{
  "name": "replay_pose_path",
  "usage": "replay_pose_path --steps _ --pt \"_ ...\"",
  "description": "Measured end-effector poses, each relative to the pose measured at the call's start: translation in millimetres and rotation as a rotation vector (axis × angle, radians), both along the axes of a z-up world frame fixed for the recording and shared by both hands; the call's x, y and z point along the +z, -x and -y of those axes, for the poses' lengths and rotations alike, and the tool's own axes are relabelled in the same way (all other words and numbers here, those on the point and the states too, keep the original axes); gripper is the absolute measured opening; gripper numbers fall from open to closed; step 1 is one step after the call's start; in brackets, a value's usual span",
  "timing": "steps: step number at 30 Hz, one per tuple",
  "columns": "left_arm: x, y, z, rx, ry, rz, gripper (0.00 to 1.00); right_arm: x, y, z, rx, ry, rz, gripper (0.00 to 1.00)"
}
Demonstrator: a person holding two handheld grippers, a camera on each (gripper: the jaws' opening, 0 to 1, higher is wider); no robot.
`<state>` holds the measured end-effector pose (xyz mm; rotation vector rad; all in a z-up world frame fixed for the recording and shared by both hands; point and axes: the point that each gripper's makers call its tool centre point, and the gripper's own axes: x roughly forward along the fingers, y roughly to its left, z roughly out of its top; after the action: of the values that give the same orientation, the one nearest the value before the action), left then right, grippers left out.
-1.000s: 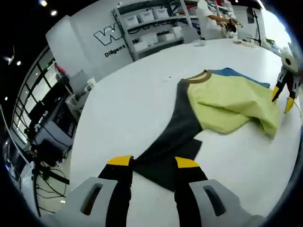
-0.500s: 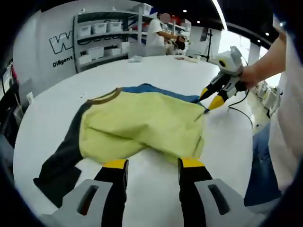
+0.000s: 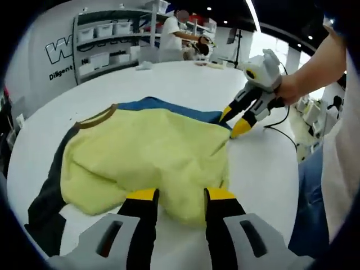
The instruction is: Fold the garment on the visible template until the final outline fits inside the template.
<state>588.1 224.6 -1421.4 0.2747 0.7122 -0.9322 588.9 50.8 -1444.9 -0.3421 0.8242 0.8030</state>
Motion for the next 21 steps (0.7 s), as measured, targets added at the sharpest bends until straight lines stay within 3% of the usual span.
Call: replay_pose_path --steps 5,9,12,21 --pt "-14.4 1.4 -6 0.005 -0.047 -0.017 0.19 -1.2 -4 9 0.025 0.062 0.042 0.07" --pt "-15.4 2.1 -9 0.013 -0.062 -0.018 0.13 -1.8 -8 19 0.035 0.083 0.045 0.0" --pt "-14.4 1.5 -10 0.023 -0.058 -0.024 0.12 0.0 -12 31 0.035 0.091 0.046 0.0" --pt "-13.9 0.8 -12 0.04 -0.061 -0.032 0.1 18.5 -53 118 0.004 0.222 0.07 0.0"
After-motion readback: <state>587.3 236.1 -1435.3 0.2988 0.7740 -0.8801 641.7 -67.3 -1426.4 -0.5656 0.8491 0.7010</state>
